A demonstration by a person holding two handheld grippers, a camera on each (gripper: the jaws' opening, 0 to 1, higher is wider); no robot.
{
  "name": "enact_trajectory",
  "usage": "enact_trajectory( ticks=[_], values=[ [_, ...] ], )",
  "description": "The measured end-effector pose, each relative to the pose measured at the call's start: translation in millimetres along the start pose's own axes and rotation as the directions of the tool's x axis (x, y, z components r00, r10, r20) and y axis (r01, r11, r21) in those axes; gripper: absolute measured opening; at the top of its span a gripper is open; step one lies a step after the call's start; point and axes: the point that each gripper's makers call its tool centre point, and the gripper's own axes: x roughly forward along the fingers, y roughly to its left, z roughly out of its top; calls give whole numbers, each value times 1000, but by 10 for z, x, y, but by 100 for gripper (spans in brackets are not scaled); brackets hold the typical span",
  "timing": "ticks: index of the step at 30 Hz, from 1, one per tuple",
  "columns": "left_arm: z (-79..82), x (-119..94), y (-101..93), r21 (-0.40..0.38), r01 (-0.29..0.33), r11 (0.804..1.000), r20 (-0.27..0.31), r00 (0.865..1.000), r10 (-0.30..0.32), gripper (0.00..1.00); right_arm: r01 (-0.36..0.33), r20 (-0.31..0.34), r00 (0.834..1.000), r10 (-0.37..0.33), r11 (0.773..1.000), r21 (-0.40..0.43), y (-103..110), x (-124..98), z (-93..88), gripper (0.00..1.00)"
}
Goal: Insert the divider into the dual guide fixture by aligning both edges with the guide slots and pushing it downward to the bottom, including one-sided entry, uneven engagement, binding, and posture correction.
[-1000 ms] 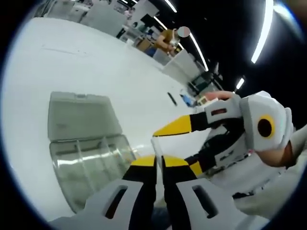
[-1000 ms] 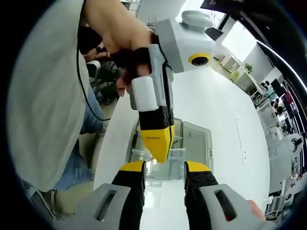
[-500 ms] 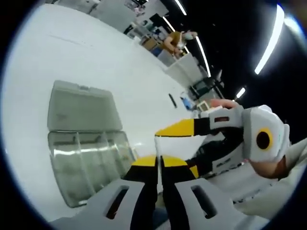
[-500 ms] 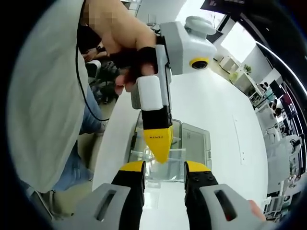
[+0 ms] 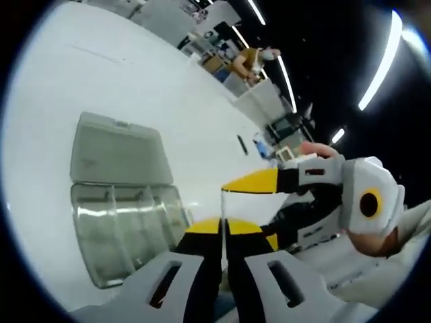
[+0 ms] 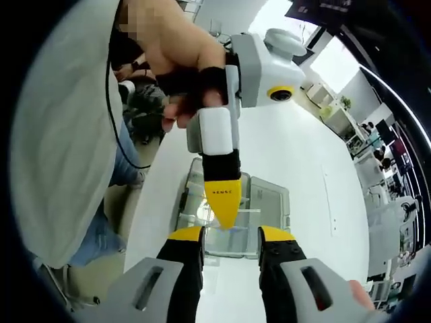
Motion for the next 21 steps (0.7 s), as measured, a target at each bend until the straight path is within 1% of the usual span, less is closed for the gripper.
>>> enact_trajectory(
  ticks=[2,6,11,13,18,21],
  values=[
    [7,-8,5,7,2,1000,3,1000,-2,0,-1,1,1000,1,1000,3,1,-5,5,30],
    [11,-27,30,21,-2,1000,6,1000,2,0,11,11,1000,-11,1000,15,-37,-40,26,30],
    [20,-46,66,58,-4,998,13,1000,3,0,3,12,1000,-3,999,42,-70,-71,-6,28],
    [23,-56,79,70,-5,998,17,1000,4,0,-3,21,1000,1,999,51,-76,-91,0,25],
    [31,-76,89,126,3,992,30,1000,-7,0,-14,22,1000,12,998,69,-107,-110,-24,24],
    [22,-84,97,169,2,986,33,999,-8,0,-42,27,999,40,995,90,-92,-113,-36,24]
  ],
)
